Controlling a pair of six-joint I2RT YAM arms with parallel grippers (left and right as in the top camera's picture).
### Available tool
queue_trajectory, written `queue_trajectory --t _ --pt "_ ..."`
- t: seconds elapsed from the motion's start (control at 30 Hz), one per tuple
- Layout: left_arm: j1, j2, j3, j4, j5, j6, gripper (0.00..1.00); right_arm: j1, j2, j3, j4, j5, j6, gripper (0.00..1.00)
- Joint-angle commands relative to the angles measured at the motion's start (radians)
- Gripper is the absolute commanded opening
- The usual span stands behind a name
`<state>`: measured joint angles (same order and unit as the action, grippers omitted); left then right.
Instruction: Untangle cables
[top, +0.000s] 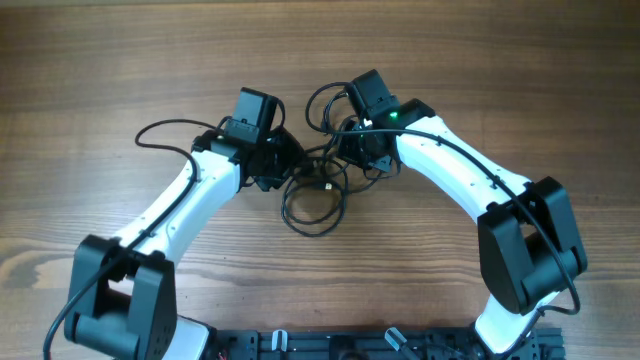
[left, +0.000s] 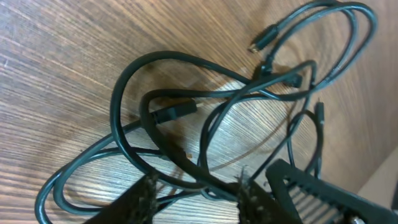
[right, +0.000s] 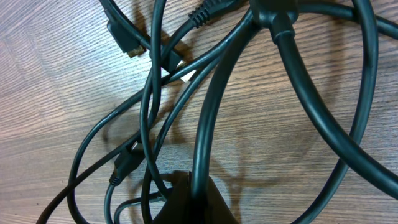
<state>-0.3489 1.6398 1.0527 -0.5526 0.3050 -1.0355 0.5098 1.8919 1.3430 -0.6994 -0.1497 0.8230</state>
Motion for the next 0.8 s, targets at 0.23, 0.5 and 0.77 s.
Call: queue_trajectory --t 0.23,0.5,0.77 --pt "-0.014 0.045 0.004 0.053 0.010 -0.021 0.41 -0.002 -0.013 -0.010 -0.006 -0.008 -0.039 0.04" --pt "-0.013 0.031 0.004 0.086 0.036 0.029 0.04 -0.002 -0.013 -0.010 -0.013 -0.008 -0.066 0.04" --pt "0.102 -0.239 0.013 0.101 0.037 0.063 0.04 -0.002 -0.013 -0.010 -0.020 -0.003 -0.063 0.04"
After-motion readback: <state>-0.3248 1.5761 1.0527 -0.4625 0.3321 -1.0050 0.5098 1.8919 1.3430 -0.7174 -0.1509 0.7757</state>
